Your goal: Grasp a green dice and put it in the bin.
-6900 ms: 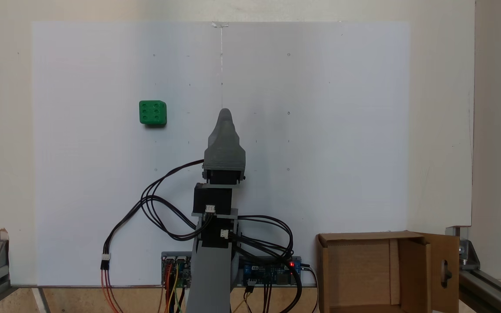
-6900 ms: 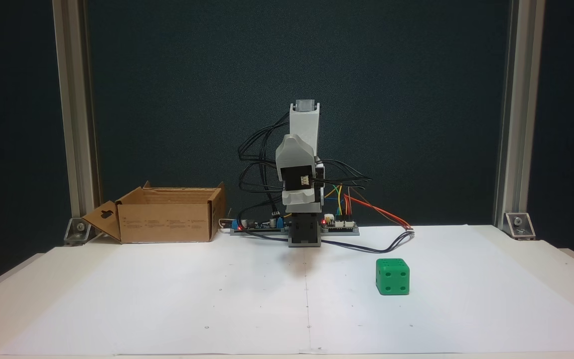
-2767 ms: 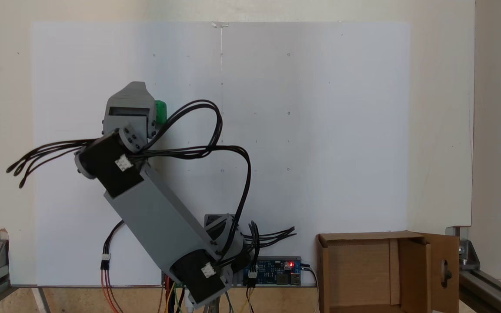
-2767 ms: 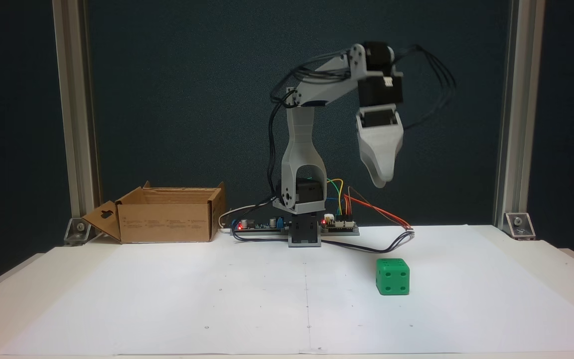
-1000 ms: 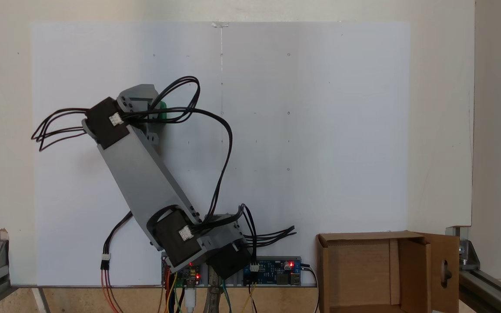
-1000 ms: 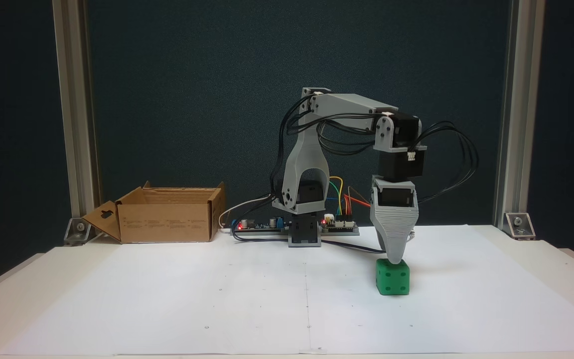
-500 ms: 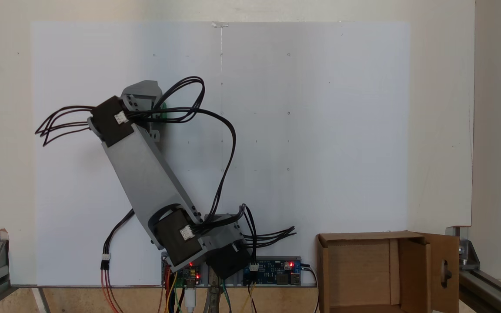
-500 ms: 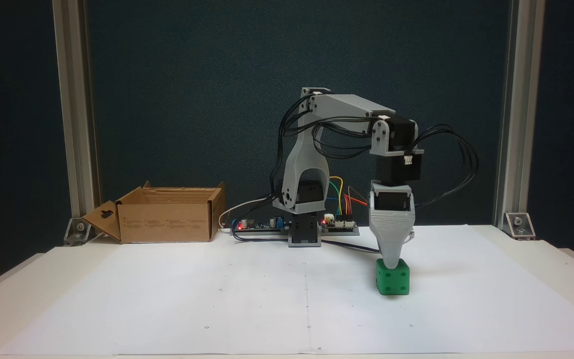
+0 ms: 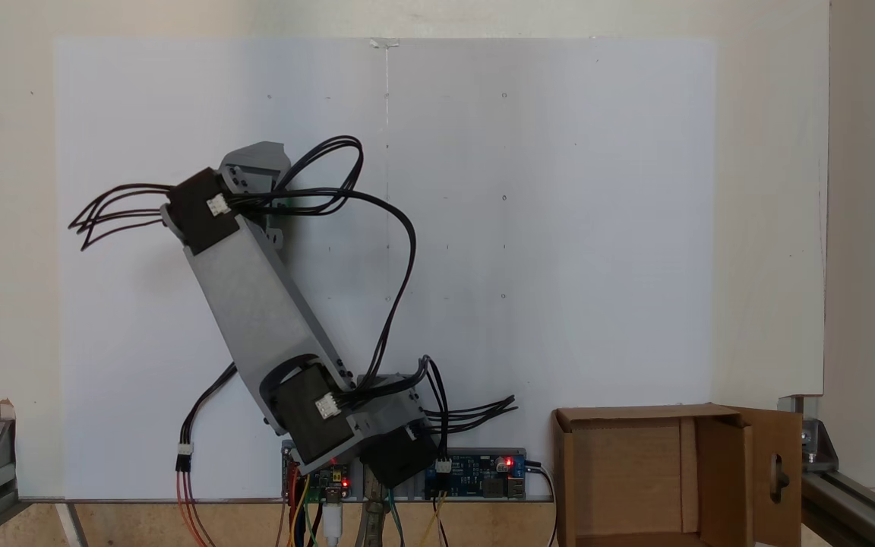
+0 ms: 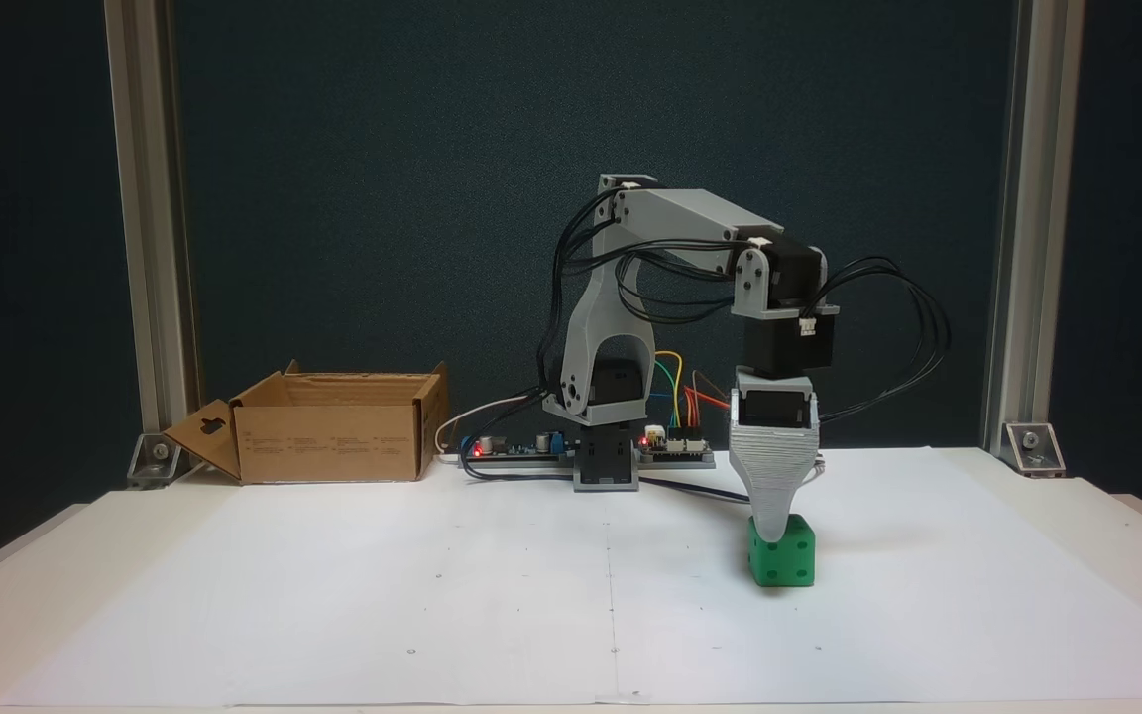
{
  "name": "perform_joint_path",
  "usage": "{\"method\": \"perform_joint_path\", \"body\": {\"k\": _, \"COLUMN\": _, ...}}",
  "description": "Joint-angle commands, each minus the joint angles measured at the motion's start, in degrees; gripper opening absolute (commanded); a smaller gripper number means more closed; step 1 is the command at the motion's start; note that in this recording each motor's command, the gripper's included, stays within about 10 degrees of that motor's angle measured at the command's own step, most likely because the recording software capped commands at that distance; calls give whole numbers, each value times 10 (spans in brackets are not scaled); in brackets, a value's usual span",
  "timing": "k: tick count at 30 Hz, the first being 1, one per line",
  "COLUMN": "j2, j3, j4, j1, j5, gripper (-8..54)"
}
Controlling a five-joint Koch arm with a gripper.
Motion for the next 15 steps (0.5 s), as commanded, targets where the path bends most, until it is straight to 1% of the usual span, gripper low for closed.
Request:
{"method": "perform_joint_path", "body": {"k": 1, "j2": 10, "j3": -11, "j4": -6, "j1": -4, "j5": 47, "gripper": 431}}
{"method": "perform_joint_path", "body": {"k": 5, "j2": 3, "j3": -8, "j4": -17, "j1": -6, "j5": 47, "gripper": 422}}
{"method": "perform_joint_path", "body": {"k": 15, "j2": 1, "j3": -8, "j4": -19, "j1": -20, "j5": 47, "gripper": 422}}
